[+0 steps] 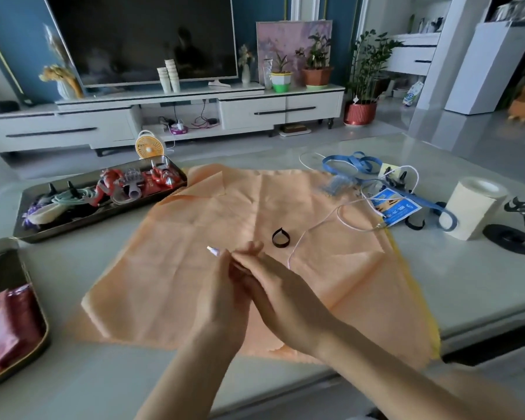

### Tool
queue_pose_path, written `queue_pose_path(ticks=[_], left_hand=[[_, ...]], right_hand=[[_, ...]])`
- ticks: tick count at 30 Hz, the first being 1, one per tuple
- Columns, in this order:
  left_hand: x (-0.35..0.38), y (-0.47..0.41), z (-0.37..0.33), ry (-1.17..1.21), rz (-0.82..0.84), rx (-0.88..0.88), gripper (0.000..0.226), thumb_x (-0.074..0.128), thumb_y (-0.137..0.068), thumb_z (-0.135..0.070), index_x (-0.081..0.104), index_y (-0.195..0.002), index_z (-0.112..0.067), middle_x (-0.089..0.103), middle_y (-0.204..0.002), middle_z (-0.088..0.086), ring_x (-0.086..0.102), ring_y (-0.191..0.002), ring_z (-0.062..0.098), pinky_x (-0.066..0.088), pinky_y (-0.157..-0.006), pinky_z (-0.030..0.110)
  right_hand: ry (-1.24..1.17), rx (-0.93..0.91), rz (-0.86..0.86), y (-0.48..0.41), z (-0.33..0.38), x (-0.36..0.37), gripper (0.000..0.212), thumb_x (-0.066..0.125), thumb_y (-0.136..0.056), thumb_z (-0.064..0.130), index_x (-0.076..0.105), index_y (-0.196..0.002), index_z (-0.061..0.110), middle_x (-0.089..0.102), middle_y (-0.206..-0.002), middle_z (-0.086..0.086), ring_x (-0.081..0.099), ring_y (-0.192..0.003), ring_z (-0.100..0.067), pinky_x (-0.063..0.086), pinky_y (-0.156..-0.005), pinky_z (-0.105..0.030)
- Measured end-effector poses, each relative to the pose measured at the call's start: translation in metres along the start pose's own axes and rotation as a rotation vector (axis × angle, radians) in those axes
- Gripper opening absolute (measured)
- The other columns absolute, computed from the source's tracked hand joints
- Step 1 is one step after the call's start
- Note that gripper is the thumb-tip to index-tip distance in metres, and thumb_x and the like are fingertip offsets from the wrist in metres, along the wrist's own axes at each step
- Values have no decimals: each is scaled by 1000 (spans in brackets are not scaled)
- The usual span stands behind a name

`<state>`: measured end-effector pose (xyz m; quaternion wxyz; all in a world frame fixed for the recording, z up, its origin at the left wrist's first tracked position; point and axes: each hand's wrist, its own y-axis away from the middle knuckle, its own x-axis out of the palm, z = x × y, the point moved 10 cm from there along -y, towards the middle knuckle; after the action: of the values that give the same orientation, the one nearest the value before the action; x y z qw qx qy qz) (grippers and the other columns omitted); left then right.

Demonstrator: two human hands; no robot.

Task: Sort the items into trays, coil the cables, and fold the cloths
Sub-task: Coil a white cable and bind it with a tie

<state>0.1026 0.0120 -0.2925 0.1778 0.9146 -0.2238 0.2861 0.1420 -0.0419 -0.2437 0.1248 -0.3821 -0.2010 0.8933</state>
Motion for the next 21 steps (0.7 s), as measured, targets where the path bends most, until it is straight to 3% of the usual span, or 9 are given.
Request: queue_pose_path(ticks=[2, 4, 6, 7, 10, 12, 14, 18, 21], left_hand=[[-25, -12, -29, 224, -102, 20, 38, 28, -100, -20, 51, -71, -10, 68, -70, 4, 63, -80, 17, 49, -80, 32], [-48, -18, -61, 439, -147, 42, 34, 31, -96, -14, 40, -63, -14, 51, -46, -3, 53, -49, 10, 52, -58, 22], [-56, -17, -80, 549, -75, -9, 25, 41, -81, -9, 41, -57, -16, 33, -40, -9, 30, -34, 3, 30, -38, 10], [-55, -13, -86, 529, -19, -36, 22, 46, -74, -8, 43, -54, -17, 27, -40, -9, 20, -35, 2, 21, -36, 11], [-36, 1, -89, 284, 145, -115, 19, 58, -58, -6, 46, -52, -19, 13, -46, -10, 9, -40, 4, 17, -32, 18], [-22, 11, -83, 162, 225, -163, 22, 57, -63, -10, 43, -50, -21, 11, -46, -10, 8, -39, 5, 15, -30, 18], [-15, 13, -72, 133, 253, -220, 35, 46, -79, -17, 34, -47, -23, 10, -45, -10, 7, -39, 5, 10, -31, 17], [-9, 7, -43, 14, 204, -321, 38, 37, -80, -19, 36, -42, -20, 18, -38, -7, 9, -35, 8, 9, -34, 17], [-6, 5, -10, -150, 185, -378, 43, 40, -90, -20, 56, -50, -12, 45, -40, 0, 37, -29, 10, 27, -31, 12]], right_hand=[[-39, 42, -14, 0, -5, 6, 27, 42, -99, 20, 51, -125, 22, 54, -96, 25, 53, -87, 10, 40, -74, -10], [-65, 84, -16, -1, -18, 4, 20, 46, -98, 21, 59, -113, 16, 49, -83, 29, 49, -78, 13, 35, -70, -6], [-88, 119, 16, -2, -29, 2, 16, 51, -96, 19, 65, -102, 15, 55, -77, 24, 52, -74, 8, 37, -69, -9], [-120, 161, 36, -3, -37, 2, 14, 53, -95, 17, 67, -94, 17, 58, -75, 18, 52, -70, 5, 39, -67, -13], [-270, 322, 152, -7, -56, 3, 27, 63, -88, 29, 62, -61, 29, 54, -62, 8, 47, -59, 2, 35, -60, -15], [-336, 391, 283, -7, -63, 5, 27, 63, -79, 42, 67, -55, 32, 60, -61, 0, 51, -61, 0, 36, -62, -13], [-285, 401, 355, -10, -69, 4, 23, 67, -82, 34, 70, -59, 32, 58, -58, 5, 50, -59, -1, 36, -59, -14], [190, 434, 195, -29, -87, -16, 31, 65, -83, 41, 60, -61, 20, 48, -59, 3, 41, -55, -11, 32, -56, -30], [419, 430, 12, -39, -72, -27, 41, 60, -83, 50, 47, -64, 16, 48, -64, 3, 44, -67, -17, 27, -58, -31]])
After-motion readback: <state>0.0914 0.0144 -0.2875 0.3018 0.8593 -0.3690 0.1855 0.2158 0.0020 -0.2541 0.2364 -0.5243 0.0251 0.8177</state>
